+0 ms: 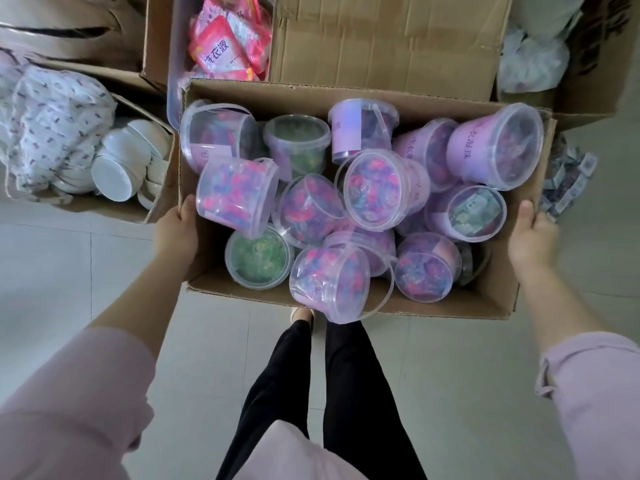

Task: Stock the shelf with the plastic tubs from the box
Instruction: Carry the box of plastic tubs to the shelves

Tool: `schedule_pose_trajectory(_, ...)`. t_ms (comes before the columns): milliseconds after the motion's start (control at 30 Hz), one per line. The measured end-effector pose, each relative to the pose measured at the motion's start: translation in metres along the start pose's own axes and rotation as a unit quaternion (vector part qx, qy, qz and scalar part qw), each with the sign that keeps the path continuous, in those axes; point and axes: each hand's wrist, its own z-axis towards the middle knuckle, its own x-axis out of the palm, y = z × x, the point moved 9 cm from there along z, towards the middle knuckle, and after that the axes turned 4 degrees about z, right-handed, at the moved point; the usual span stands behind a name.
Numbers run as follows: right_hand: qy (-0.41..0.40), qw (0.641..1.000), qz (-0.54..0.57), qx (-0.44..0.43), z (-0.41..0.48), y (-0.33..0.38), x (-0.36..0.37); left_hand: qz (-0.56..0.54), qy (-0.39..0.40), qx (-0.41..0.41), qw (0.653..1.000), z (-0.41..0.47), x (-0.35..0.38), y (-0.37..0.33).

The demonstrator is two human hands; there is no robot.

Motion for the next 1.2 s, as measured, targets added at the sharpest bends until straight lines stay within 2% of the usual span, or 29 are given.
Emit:
schedule_pose_trajectory(200,-0.010,0.997,-0.043,-0.056,-0.003,0.005,-0.012,0.069,-0.061,0.023,0.996,-0.010,-0.011,0.002)
schedule_pose_trajectory(367,-0.018,0.997,-0.056,-0.050,-0.030,-0.006,-0.044,0.162,-0.082,0.063,0.981,-0.033,-0.037,-0.016)
schedule_pose_trajectory(533,-0.068,0.997,-0.038,0.025,-0.101,-0.022,-0.129,0.172,-0.074,0.122,0.975,-0.094,-0.084,-0.060)
schedule_pose_trajectory(700,-0.141,0.986,0.023,0.090,-0.197,-0.061,-0.250,0.177,-0.071,0.261,0.946,-0.187,-0.139,-0.129)
schedule_pose_trajectory(800,-0.183,0.974,0.060,0.120,-0.250,-0.101,-0.310,0.184,-0.087,0.340,0.918,-0.249,-0.153,-0.174)
schedule_pose_trajectory(933,-0.242,0.942,0.121,0.200,-0.313,-0.180,-0.375,0.214,-0.080,0.422,0.877,-0.337,-0.135,-0.225)
schedule_pose_trajectory(1067,-0.283,0.912,0.152,0.256,-0.355,-0.267,-0.434,0.240,-0.071,0.492,0.834,-0.432,-0.081,-0.267)
schedule_pose_trajectory(1200,-0.316,0.881,0.186,0.301,-0.385,-0.368,-0.476,0.226,-0.039,0.535,0.813,-0.527,-0.007,-0.292)
